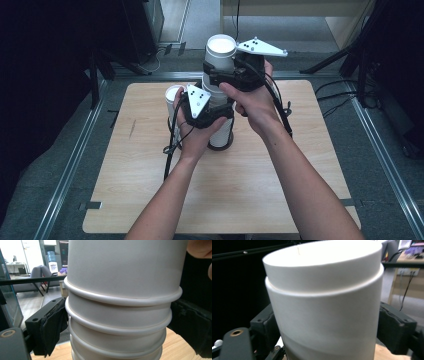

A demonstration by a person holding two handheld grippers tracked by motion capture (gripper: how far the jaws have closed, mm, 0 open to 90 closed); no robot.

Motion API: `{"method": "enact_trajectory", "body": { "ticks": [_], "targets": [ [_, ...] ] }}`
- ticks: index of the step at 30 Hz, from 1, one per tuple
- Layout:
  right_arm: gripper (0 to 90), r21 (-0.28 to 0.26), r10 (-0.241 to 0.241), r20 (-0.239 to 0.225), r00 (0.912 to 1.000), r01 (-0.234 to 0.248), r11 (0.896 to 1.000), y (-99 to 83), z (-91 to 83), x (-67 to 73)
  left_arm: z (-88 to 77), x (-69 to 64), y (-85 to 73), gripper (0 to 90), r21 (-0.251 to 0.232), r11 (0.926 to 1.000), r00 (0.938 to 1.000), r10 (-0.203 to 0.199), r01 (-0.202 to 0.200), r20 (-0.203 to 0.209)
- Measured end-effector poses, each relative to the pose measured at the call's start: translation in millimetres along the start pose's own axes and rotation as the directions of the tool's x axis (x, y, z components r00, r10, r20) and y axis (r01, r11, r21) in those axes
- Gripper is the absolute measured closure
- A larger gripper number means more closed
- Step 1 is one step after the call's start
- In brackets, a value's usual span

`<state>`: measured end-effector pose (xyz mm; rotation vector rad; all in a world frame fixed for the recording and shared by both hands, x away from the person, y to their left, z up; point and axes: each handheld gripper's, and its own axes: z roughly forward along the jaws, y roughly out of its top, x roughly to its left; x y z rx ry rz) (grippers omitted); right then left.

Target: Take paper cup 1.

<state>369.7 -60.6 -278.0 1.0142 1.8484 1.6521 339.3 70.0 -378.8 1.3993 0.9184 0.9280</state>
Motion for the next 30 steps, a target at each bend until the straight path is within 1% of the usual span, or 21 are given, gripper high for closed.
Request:
{"method": "enact_trajectory", "body": {
  "ticks": [1, 4, 5, 7, 10, 12, 14, 15, 16, 17, 18, 19, 21, 23, 26, 28, 30],
  "targets": [
    [13.5, 0.030, 0.004, -0.009, 0.9999, -0.004, 1.000, -2.6, 2.6, -2.1, -0.3, -0.2, 0.1, 5.2, 0.000, 1.0000, 1.0000, 0.003, -0.003, -0.001],
    [12.5, 0.059, -0.017, -0.014, 0.9997, 0.018, 0.998, -7.8, 6.0, -4.2, -0.8, -0.1, -0.1, 5.6, -0.003, 1.0000, 1.0000, 0.009, -0.009, -0.001],
    [12.9, 0.058, -0.019, -0.015, 0.9997, 0.020, 0.998, -9.0, 6.3, -4.7, -0.9, -0.1, -0.4, 5.8, -0.005, 0.9999, 0.9999, 0.013, -0.013, -0.002],
    [13.8, 0.041, -0.028, -0.011, 0.9996, 0.028, 0.999, -9.6, 5.5, -4.2, -1.1, -0.2, -0.8, 5.9, -0.008, 0.9999, 0.9999, 0.011, -0.011, -0.001],
    [15.3, 0.017, -0.049, 0.013, 0.9987, 0.049, 0.999, -8.6, 4.7, -0.3, -1.6, -0.2, -1.1, 6.2, -0.009, 0.9999, 1.0000, 0.009, -0.009, 0.000],
    [15.8, -0.005, -0.039, 0.018, 0.9991, 0.039, 0.999, -6.0, 2.8, 0.7, -1.7, -0.2, -1.2, 6.4, -0.009, 0.9999, 1.0000, 0.009, -0.009, 0.001],
    [16.2, -0.040, -0.015, 0.006, 0.9999, 0.016, 0.999, -1.0, -0.4, 0.6, -1.9, -0.1, -1.2, 6.5, -0.009, 0.9999, 1.0000, 0.009, -0.009, 0.002],
    [16.2, -0.040, -0.015, 0.006, 0.9999, 0.016, 0.999, -1.0, -0.4, 0.6, -1.9, -0.1, -1.2, 6.5, -0.009, 0.9999, 1.0000, 0.009, -0.009, 0.002],
    [16.2, -0.060, -0.009, 0.012, 0.9999, 0.010, 0.998, 2.9, -2.8, 1.3, -2.1, -0.1, -1.4, 6.5, -0.009, 0.9999, 1.0000, 0.009, -0.009, 0.002],
    [16.2, -0.060, -0.009, 0.012, 0.9999, 0.010, 0.998, 2.9, -2.8, 1.3, -2.1, -0.1, -1.4, 6.6, -0.009, 0.9999, 1.0000, 0.009, -0.009, 0.002],
    [16.2, -0.073, -0.009, 0.019, 0.9998, 0.011, 0.997, 4.4, -3.9, 2.2, -2.1, 0.0, -1.4, 6.6, -0.009, 0.9999, 1.0000, 0.009, -0.009, 0.002],
    [16.2, -0.102, -0.010, 0.032, 0.9994, 0.013, 0.995, 7.0, -7.0, 3.9, -2.1, 0.1, -1.4, 6.6, -0.009, 0.9999, 0.9999, 0.010, -0.010, 0.002],
    [16.3, -0.130, -0.007, 0.034, 0.9994, 0.012, 0.991, 9.7, -9.9, 4.9, -2.3, 0.0, -1.4, 6.6, -0.009, 0.9999, 0.9999, 0.011, -0.011, 0.000],
    [16.5, -0.167, -0.005, 0.037, 0.9993, 0.011, 0.986, 13.1, -13.9, 6.1, -2.5, 0.0, -1.4, 6.7, -0.008, 0.9999, 0.9999, 0.011, -0.011, 0.001],
    [16.7, -0.196, -0.002, 0.042, 0.9991, 0.010, 0.981, 16.7, -18.0, 6.6, -2.4, -0.1, -1.5, 6.8, -0.010, 0.9999, 1.0000, 0.010, -0.010, 0.001],
    [16.8, -0.217, -0.002, 0.053, 0.9986, 0.014, 0.976, 18.8, -20.6, 7.2, -2.4, -0.2, -1.6, 6.9, -0.010, 0.9999, 1.0000, 0.010, -0.010, 0.000],
    [16.8, -0.243, -0.002, 0.055, 0.9985, 0.015, 0.970, 20.7, -23.6, 7.3, -2.3, -0.3, -1.6, 6.9, -0.011, 0.9999, 1.0000, 0.010, -0.010, -0.001]
  ]
}}
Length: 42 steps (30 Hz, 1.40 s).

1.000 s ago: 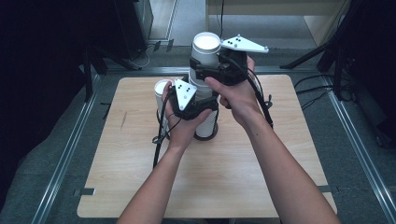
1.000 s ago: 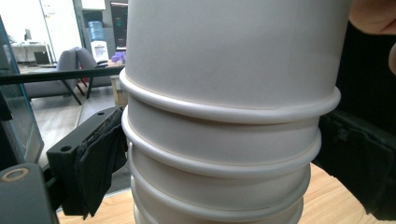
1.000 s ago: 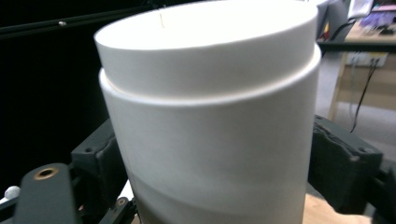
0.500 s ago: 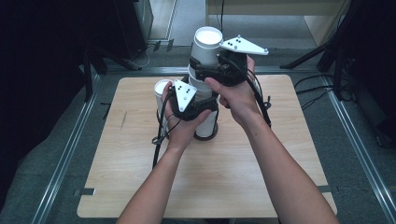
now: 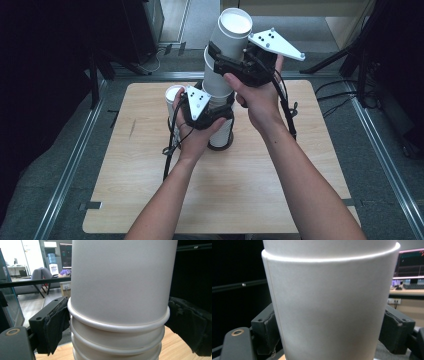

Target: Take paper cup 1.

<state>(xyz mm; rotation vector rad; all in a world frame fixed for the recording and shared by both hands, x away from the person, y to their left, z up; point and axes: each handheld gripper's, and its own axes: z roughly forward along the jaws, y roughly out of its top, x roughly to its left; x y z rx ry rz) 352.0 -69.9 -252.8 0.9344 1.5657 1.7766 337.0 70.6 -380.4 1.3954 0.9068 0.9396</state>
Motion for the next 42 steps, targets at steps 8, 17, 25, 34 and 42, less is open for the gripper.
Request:
{"method": "enact_trajectory", "body": {
  "ticks": [8, 17, 25, 34, 42],
  "targets": [
    [16.9, -0.078, 0.023, 0.012, 0.9997, -0.022, 0.997, 12.4, -10.6, -0.3, 0.0, -0.1, -0.2, 7.0, 0.000, 1.0000, 1.0000, -0.001, 0.001, 0.000],
    [16.9, -0.103, 0.037, 0.023, 0.9990, -0.034, 0.994, 20.5, -25.3, -8.0, -0.2, -0.1, 0.1, 6.8, 0.003, 1.0000, 1.0000, 0.001, -0.001, -0.003],
    [16.9, -0.120, 0.051, 0.051, 0.9974, -0.044, 0.992, 22.8, -41.2, -24.6, 0.7, -0.5, -0.8, 6.9, 0.020, 0.9998, 0.9999, -0.004, 0.004, -0.010],
    [16.9, -0.112, 0.018, 0.085, 0.9962, -0.009, 0.994, 13.8, -53.5, -37.7, -7.3, -0.3, 2.5, 5.2, 0.004, 1.0000, 1.0000, 0.000, 0.000, 0.001],
    [16.9, -0.074, 0.001, 0.099, 0.9951, 0.006, 0.997, -4.7, -60.6, -46.9, -20.1, 1.8, 1.8, 0.0, -0.005, 0.9998, 0.9995, -0.021, 0.021, 0.022]
  ]
}}
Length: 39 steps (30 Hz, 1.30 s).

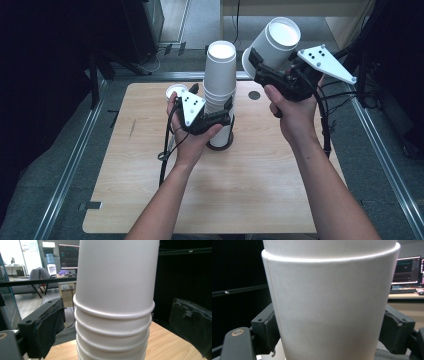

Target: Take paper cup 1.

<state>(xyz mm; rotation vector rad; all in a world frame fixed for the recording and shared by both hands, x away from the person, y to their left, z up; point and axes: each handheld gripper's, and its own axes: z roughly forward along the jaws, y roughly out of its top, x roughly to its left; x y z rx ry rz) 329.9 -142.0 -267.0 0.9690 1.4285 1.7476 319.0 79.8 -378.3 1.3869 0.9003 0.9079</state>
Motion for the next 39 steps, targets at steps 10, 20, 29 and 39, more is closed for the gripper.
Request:
{"method": "enact_trajectory", "body": {
  "ticks": [10, 20, 29, 39],
  "targets": [
    [16.7, 0.034, -0.047, 0.014, 0.9988, 0.046, 0.998, -22.8, -8.6, -0.4, -17.8, -0.2, -5.5, 0.0, 0.014, 0.9999, 0.9992, -0.009, 0.008, 0.040],
    [16.7, 0.042, -0.073, 0.033, 0.9968, 0.071, 0.997, -39.9, -21.0, 5.8, -33.4, -2.3, -9.6, 0.0, 0.023, 0.9997, 0.9982, -0.014, 0.013, 0.058],
    [16.8, 0.068, -0.103, 0.043, 0.9938, 0.100, 0.993, -65.2, -34.2, 9.4, -49.7, -2.1, -14.2, 0.0, 0.029, 0.9995, 0.9974, -0.016, 0.014, 0.070],
    [17.0, 0.121, -0.153, 0.057, 0.9866, 0.146, 0.982, -101.5, -55.2, 11.8, -63.8, -1.0, -28.7, 0.0, 0.067, 0.9975, 0.9965, -0.027, 0.022, 0.080]
  ]
}}
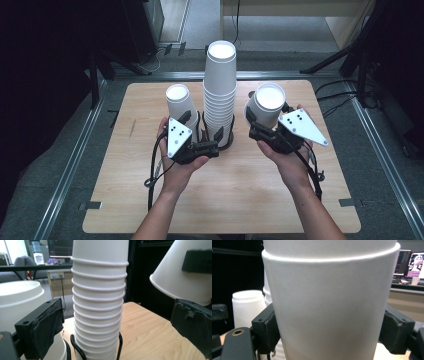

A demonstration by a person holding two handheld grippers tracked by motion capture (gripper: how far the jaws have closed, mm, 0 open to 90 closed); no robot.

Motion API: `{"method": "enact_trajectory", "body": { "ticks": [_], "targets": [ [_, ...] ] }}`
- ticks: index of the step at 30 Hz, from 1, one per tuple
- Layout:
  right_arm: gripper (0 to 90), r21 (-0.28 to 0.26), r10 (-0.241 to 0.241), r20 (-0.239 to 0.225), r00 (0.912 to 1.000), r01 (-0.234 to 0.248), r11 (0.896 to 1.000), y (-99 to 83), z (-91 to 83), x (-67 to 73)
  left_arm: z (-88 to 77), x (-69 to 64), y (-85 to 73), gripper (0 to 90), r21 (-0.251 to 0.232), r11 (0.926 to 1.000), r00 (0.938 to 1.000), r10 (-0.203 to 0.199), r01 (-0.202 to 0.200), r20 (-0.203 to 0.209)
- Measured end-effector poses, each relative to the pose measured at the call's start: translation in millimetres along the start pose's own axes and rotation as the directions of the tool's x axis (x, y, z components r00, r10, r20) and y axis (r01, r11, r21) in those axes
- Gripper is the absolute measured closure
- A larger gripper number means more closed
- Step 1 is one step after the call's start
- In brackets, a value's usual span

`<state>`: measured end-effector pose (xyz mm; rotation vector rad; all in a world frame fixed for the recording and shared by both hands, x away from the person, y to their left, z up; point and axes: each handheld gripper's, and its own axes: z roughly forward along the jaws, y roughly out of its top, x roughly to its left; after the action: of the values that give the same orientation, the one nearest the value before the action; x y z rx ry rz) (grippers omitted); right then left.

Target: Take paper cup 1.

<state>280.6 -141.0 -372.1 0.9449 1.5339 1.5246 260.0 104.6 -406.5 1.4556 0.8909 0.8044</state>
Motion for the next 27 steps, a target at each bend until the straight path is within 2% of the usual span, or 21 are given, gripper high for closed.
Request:
{"method": "enact_trajectory", "body": {
  "ticks": [6, 8, 12, 15, 19, 21, 23, 24, 25, 26, 27],
  "targets": [
    [17.1, 0.016, -0.024, 0.000, 0.9997, 0.024, 1.000, -16.1, -8.9, 2.6, -8.2, 2.6, -6.6, 0.0, 0.013, 0.9999, 1.0000, -0.001, 0.001, 0.002],
    [17.1, 0.030, -0.047, 0.003, 0.9989, 0.047, 0.998, -28.5, -16.1, 3.8, -13.2, 4.5, -10.6, 0.0, 0.021, 0.9996, 0.9999, -0.016, 0.016, 0.000],
    [17.1, 0.019, -0.044, -0.003, 0.9990, 0.044, 0.999, -41.3, -22.7, 3.8, -17.1, 1.6, -18.2, 0.0, 0.042, 0.9991, 0.9999, -0.012, 0.012, 0.004],
    [17.1, 0.031, -0.038, -0.009, 0.9992, 0.038, 0.999, -50.8, -27.4, 4.2, -20.0, 0.6, -22.7, 0.0, 0.056, 0.9983, 0.9999, -0.013, 0.013, 0.009],
    [17.1, 0.035, -0.081, 0.010, 0.9966, 0.081, 0.996, -62.3, -31.5, 6.8, -24.2, 1.4, -26.1, 0.0, 0.074, 0.9971, 0.9999, -0.015, 0.015, 0.007],
    [17.0, 0.051, -0.141, 0.029, 0.9896, 0.140, 0.989, -66.5, -30.4, 9.2, -25.5, 0.8, -28.0, 0.0, 0.081, 0.9966, 0.9999, -0.013, 0.012, 0.009],
    [17.0, 0.073, -0.216, 0.043, 0.9754, 0.213, 0.974, -70.1, -29.4, 12.4, -26.1, -0.2, -30.9, 0.0, 0.094, 0.9955, 0.9999, 0.009, -0.010, 0.005],
    [17.0, 0.079, -0.231, 0.045, 0.9718, 0.227, 0.971, -71.2, -29.7, 13.5, -26.5, 0.0, -32.5, 0.0, 0.098, 0.9952, 0.9999, 0.005, -0.006, 0.009],
    [17.0, 0.079, -0.231, 0.045, 0.9718, 0.227, 0.971, -71.2, -29.7, 13.5, -26.5, 0.0, -32.5, 0.0, 0.098, 0.9952, 0.9999, 0.005, -0.006, 0.009],
    [17.0, 0.084, -0.274, 0.041, 0.9608, 0.270, 0.959, -75.0, -31.5, 15.7, -28.0, 1.0, -36.4, 0.0, 0.105, 0.9944, 0.9998, 0.003, -0.005, 0.019],
    [16.9, 0.088, -0.285, 0.041, 0.9578, 0.280, 0.956, -76.4, -32.1, 16.4, -28.6, 1.4, -37.6, 0.0, 0.109, 0.9941, 0.9997, 0.003, -0.005, 0.023]
  ]
}}
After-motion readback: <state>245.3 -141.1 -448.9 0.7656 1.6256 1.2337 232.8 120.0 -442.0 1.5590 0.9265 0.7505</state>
